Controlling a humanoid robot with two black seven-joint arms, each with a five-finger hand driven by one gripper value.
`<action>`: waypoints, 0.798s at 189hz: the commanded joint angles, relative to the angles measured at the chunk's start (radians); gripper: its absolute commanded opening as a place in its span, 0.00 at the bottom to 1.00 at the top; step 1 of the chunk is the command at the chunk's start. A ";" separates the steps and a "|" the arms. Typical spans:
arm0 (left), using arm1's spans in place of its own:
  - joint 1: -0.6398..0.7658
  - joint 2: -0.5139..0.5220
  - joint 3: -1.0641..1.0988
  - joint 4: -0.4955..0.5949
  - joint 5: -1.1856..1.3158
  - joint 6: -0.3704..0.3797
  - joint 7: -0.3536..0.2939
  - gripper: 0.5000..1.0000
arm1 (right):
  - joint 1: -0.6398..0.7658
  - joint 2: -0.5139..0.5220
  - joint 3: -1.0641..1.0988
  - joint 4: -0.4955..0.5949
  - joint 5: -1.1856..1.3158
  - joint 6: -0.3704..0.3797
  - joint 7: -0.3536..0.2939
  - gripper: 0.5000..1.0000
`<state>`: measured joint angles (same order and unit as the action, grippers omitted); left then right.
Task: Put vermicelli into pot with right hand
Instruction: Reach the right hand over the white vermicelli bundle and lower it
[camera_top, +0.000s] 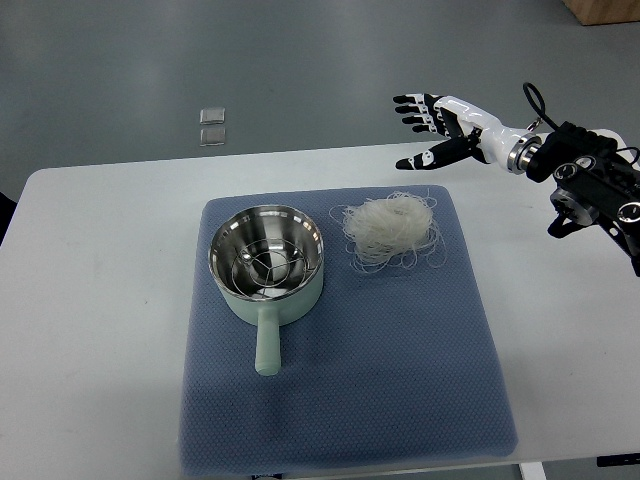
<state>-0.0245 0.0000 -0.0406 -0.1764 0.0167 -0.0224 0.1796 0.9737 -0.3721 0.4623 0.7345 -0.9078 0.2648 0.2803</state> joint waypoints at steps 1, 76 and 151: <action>0.000 0.000 0.001 0.000 0.000 0.001 0.000 1.00 | 0.072 -0.028 -0.102 0.031 -0.099 0.048 0.011 0.85; 0.000 0.000 0.001 0.000 0.000 0.001 0.000 1.00 | 0.175 -0.004 -0.318 0.097 -0.442 0.067 0.020 0.85; 0.000 0.000 0.002 -0.002 0.000 0.002 0.000 1.00 | 0.148 0.071 -0.350 0.026 -0.520 0.016 -0.012 0.83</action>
<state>-0.0246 0.0000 -0.0385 -0.1774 0.0169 -0.0199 0.1792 1.1316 -0.3277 0.1144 0.7735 -1.4276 0.3058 0.2731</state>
